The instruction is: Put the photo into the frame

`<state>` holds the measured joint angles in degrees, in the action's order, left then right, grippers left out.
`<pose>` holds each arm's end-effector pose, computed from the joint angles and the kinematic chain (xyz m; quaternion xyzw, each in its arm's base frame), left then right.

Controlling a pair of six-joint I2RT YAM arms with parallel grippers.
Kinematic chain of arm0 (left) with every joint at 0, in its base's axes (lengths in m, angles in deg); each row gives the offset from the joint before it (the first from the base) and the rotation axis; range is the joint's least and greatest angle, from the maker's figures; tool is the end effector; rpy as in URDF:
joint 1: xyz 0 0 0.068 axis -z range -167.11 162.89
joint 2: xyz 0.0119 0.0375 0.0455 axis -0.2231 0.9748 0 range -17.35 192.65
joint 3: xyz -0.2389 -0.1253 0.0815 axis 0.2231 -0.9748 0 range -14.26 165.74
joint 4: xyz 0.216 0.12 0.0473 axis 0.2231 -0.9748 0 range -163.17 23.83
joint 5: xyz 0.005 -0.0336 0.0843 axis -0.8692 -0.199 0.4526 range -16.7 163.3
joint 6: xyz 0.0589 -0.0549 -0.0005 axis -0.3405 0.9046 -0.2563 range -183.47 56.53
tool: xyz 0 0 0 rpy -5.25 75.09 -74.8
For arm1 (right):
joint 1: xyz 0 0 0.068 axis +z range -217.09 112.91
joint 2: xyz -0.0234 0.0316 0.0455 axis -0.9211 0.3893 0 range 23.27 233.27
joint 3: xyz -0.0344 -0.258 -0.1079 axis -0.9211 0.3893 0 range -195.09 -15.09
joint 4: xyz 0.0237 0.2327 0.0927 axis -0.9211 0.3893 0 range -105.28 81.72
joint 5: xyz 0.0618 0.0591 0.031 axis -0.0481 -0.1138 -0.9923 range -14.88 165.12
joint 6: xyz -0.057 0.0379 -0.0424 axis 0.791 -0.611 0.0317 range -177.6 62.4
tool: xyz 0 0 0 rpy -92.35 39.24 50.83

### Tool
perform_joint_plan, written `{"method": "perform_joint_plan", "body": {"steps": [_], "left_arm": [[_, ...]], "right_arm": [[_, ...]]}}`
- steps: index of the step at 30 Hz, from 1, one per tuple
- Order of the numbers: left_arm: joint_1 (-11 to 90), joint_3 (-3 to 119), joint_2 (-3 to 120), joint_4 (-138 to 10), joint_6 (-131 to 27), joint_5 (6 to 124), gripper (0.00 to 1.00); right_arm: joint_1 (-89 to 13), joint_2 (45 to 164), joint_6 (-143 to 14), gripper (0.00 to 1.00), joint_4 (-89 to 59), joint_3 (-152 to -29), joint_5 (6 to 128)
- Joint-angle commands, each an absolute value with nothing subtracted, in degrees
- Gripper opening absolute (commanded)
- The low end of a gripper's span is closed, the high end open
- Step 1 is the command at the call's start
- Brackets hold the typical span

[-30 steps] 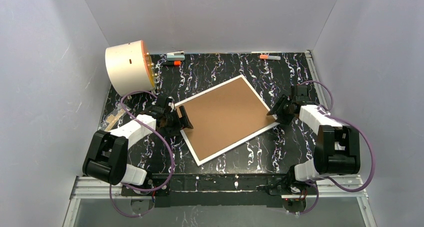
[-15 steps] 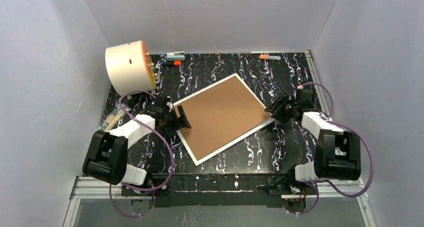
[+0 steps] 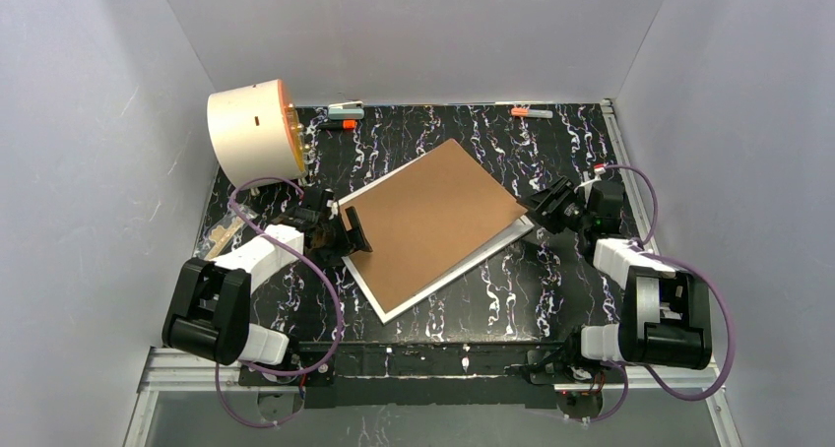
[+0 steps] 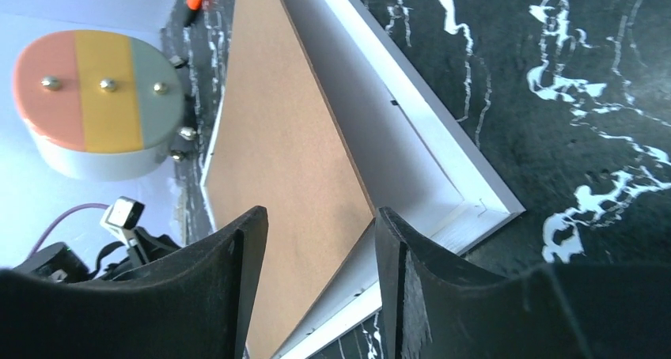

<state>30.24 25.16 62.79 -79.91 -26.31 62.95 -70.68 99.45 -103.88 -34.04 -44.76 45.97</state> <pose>0.2567 -0.0933 0.1594 -0.1360 0.9390 -0.2155 0.2309 0.2805 0.0163 0.1872 0.2313 0.8061 0.3828 0.3876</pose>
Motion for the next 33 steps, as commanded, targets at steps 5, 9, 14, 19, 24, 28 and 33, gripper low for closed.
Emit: {"method": "perform_joint_plan", "body": {"steps": [5, 9, 14, 19, 24, 28, 33], "left_arm": [[30.5, 23.24, 64.98, -82.32, -28.12, 62.19, 0.79], [30.51, 23.22, 65.26, -82.22, -28.39, 61.64, 0.79], [30.53, 23.18, 65.79, -81.92, -28.63, 61.25, 0.79], [30.49, 22.87, 65.89, -82.04, -28.76, 61.51, 0.79], [30.46, 22.3, 65.71, -82.55, -28.84, 62.09, 0.78], [30.42, 22.3, 65.62, -83.06, -28.61, 63.03, 0.78], [30.46, 22.25, 65.13, -83.8, -28.16, 64.59, 0.77]], "right_arm": [[-68.85, 101.23, -115.8, 0.61, -53.03, -41.3, 29.61], [-68.76, 102.91, -118.85, 0.62, -58.84, -39.1, 28.06], [-68.35, 105.66, -119.47, 0.63, -63.09, -38.13, 25.62], [-68.06, 107.2, -117.44, 0.63, -63.14, -38.32, 25.91], [-67.78, 108.24, -114.15, 0.63, -59.51, -39.51, 26.72], [-67.45, 107.52, -110.56, 0.62, -54.03, -39.1, 29.96], [-67.44, 105.64, -106.33, 0.63, -46.79, -39.57, 34.09]]}}
